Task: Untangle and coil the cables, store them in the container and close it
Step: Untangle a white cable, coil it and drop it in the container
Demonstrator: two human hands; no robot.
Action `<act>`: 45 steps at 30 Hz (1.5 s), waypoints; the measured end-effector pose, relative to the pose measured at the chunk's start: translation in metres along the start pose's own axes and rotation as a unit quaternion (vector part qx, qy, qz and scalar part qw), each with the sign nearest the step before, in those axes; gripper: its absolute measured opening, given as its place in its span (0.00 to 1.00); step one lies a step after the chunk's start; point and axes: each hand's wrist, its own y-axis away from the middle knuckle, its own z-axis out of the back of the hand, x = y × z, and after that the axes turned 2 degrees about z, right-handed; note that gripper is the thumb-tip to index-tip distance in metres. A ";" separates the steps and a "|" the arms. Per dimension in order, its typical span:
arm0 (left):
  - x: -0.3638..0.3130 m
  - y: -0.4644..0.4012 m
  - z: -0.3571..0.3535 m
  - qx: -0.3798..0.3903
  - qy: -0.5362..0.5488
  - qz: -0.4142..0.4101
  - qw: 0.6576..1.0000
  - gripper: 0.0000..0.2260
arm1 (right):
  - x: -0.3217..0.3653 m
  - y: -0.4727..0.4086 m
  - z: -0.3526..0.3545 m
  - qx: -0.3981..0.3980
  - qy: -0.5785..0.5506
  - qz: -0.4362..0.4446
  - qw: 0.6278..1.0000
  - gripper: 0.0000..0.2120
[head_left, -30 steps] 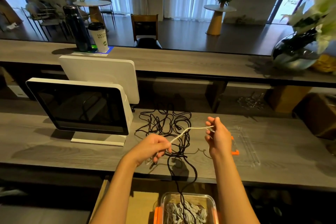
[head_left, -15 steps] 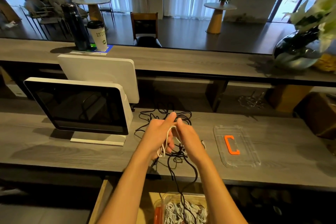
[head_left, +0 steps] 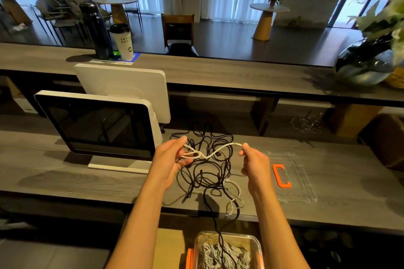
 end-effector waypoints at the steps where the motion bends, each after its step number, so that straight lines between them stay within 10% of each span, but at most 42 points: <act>1: 0.001 -0.001 -0.001 -0.016 -0.058 -0.039 0.997 0.13 | -0.002 0.001 -0.001 0.025 0.033 -0.003 0.999 0.14; 9: -0.008 0.020 -0.036 0.039 -0.093 -0.097 0.990 0.14 | 0.002 0.022 -0.029 0.252 0.084 0.136 0.954 0.17; 17: -0.005 0.017 -0.031 -0.142 -0.175 -0.207 0.952 0.16 | -0.002 0.044 -0.035 0.413 -0.009 0.038 0.910 0.29; 22: -0.004 0.014 -0.023 -0.143 -0.172 -0.194 0.955 0.15 | 0.006 0.048 -0.040 0.354 0.070 0.139 0.922 0.08; 33: 0.006 0.005 -0.023 -0.131 -0.112 -0.139 0.975 0.14 | 0.007 0.051 -0.041 0.365 0.155 0.209 0.894 0.08; 37: 0.007 0.007 -0.025 -0.069 0.092 0.005 0.993 0.13 | 0.008 0.049 -0.043 0.341 0.130 0.221 0.904 0.08; 40: 0.009 0.012 -0.030 0.046 0.315 0.110 0.941 0.18 | 0.005 0.045 -0.046 0.300 0.080 0.202 0.929 0.09; 45: 0.014 0.020 -0.037 0.104 0.352 0.205 0.907 0.36 | -0.002 0.033 -0.047 0.221 0.016 0.146 0.964 0.10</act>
